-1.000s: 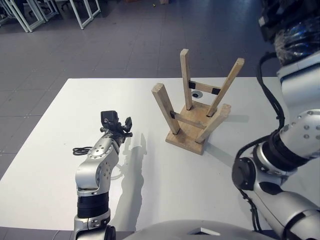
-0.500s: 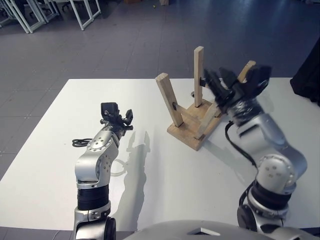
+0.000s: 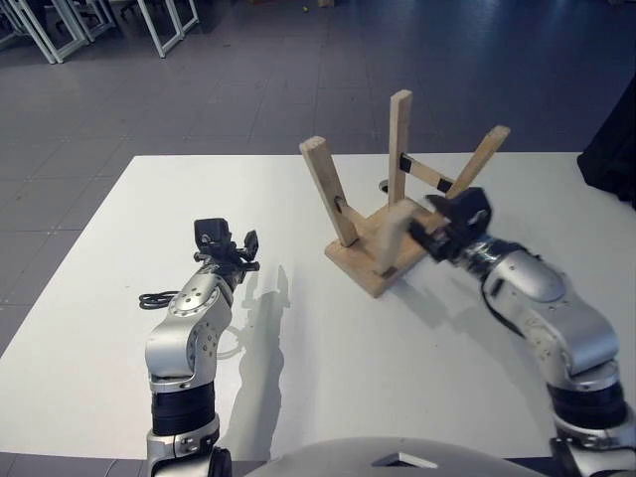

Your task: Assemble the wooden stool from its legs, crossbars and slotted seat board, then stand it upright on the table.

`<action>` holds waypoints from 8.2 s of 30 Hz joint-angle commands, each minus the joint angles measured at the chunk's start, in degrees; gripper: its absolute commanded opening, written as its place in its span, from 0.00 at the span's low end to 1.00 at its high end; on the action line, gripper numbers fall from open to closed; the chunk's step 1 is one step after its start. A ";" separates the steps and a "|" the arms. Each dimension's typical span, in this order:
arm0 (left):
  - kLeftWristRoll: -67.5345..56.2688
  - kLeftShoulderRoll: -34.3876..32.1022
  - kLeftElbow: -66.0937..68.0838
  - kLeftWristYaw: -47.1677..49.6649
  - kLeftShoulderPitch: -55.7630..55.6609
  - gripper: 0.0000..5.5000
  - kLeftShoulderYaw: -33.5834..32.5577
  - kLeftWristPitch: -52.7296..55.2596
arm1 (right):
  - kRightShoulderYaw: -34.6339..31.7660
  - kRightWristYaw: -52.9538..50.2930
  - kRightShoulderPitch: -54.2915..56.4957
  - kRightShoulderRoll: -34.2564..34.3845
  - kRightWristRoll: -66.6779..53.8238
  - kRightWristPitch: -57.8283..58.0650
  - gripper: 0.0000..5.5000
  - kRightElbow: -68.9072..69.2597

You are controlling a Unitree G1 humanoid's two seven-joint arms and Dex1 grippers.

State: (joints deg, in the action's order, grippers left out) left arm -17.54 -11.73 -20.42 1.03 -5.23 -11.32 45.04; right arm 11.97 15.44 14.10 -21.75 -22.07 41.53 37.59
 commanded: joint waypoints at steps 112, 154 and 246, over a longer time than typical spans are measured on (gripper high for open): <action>-23.13 -41.12 41.62 -92.49 -35.88 0.55 19.71 9.74 | -10.43 47.87 31.02 -17.21 -32.49 44.56 0.45 -52.82; -7.11 -34.10 21.47 -76.38 -8.02 0.77 15.07 -16.82 | 3.55 46.70 4.60 -23.55 -2.19 2.87 0.73 -21.07; -0.79 -5.33 49.10 -7.46 -24.07 0.72 1.17 -40.66 | -2.02 -16.58 18.87 -1.65 -7.62 -42.38 0.90 -69.23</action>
State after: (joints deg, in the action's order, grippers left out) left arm -23.46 -19.98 30.06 -11.87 -31.08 -10.92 10.72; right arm 9.11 5.70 33.37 -27.38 -41.21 8.14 -33.78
